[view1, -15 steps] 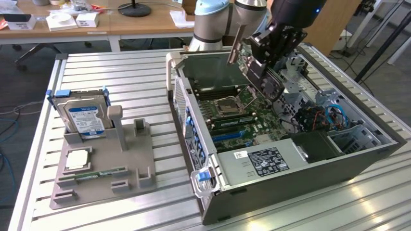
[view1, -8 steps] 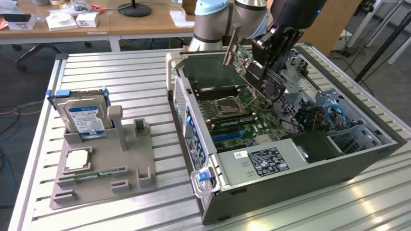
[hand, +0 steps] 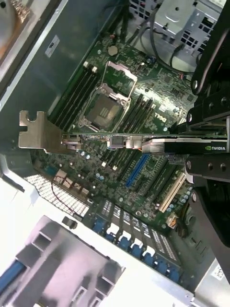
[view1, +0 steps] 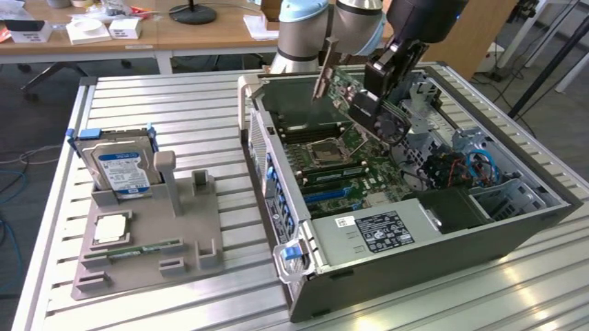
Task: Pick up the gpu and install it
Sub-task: 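Insert the gpu into the slot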
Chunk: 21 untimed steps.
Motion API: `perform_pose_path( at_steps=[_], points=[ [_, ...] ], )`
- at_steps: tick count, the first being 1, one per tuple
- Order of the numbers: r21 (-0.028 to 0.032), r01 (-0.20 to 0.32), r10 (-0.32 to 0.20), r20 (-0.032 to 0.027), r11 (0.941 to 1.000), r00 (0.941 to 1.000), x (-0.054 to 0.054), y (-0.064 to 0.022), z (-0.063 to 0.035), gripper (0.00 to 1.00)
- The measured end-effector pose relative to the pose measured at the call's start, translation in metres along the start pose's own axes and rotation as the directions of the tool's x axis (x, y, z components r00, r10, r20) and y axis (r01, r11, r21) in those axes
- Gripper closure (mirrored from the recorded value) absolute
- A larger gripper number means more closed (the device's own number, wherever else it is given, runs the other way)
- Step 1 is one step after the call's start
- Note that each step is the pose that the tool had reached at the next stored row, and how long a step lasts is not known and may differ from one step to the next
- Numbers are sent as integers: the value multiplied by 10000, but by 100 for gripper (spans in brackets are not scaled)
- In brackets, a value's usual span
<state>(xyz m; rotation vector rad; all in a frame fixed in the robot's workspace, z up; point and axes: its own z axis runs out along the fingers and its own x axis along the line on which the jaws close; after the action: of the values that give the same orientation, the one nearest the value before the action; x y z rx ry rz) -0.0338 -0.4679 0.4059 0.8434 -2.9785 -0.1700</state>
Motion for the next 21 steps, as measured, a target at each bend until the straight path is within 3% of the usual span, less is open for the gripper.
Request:
perform_pose_path(
  at_steps=[6, 11, 15, 21],
  points=[
    [4, 1080, -1080, -128, 9941, 9941, 0, -2, 14, 74],
    [-3, 1973, -1973, -234, 9803, 9801, 0, -3, 26, 74],
    [-15, 2672, -2671, -318, 9636, 9631, 0, -5, 37, 74],
    [-45, 3698, -3696, -441, 9291, 9281, 0, -7, 57, 74]
  ],
)
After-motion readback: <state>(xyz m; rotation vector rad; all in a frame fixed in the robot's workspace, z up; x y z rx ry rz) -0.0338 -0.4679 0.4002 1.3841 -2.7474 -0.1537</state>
